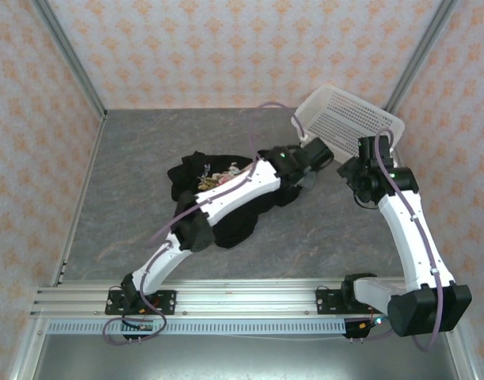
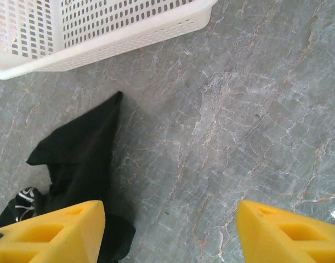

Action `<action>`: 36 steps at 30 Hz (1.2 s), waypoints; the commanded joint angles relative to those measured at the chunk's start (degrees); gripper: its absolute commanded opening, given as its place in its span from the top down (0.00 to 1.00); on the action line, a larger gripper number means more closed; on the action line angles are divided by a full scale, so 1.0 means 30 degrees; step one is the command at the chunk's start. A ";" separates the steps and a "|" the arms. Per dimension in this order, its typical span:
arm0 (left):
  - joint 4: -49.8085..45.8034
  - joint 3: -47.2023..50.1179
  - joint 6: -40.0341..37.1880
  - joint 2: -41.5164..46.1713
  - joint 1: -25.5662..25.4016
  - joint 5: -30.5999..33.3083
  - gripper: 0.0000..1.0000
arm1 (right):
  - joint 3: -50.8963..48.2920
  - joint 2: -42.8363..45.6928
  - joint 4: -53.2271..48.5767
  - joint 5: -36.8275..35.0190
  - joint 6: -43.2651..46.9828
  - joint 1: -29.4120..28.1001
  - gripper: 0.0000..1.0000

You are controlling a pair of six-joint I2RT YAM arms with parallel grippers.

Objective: Fold and stack the t-shirts

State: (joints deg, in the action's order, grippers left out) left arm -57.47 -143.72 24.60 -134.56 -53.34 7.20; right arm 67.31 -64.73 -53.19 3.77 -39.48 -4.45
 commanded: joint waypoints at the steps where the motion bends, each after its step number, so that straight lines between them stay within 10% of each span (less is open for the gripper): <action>1: -0.1282 -0.0967 0.1247 0.3129 0.0780 -0.1498 1.00 | 0.0181 -0.0220 -0.0395 -0.0698 0.0348 0.0047 0.35; 10: -0.0760 0.8610 0.2624 1.4231 0.4173 0.0390 1.00 | -0.0135 -0.2872 0.1693 0.2924 0.0491 -0.0113 0.30; 17: 0.1415 1.7418 0.2409 2.2068 0.8801 -0.0891 1.00 | 0.0508 -0.6867 0.4812 0.4676 0.0742 -0.3790 0.21; 26: -0.0736 2.1534 0.3036 2.6113 0.9900 0.3149 1.00 | 0.4198 -1.3559 0.8884 0.4352 -0.0387 -0.8986 0.20; 36: -0.2388 2.3180 0.4686 2.7998 0.9900 0.4246 1.00 | 0.8404 -1.9271 1.3124 0.4160 -0.1294 -1.0470 0.24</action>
State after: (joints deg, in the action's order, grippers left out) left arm -62.08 -75.40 36.14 -51.70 -24.23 16.64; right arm 89.06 -119.55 -18.96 17.61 -41.69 -35.97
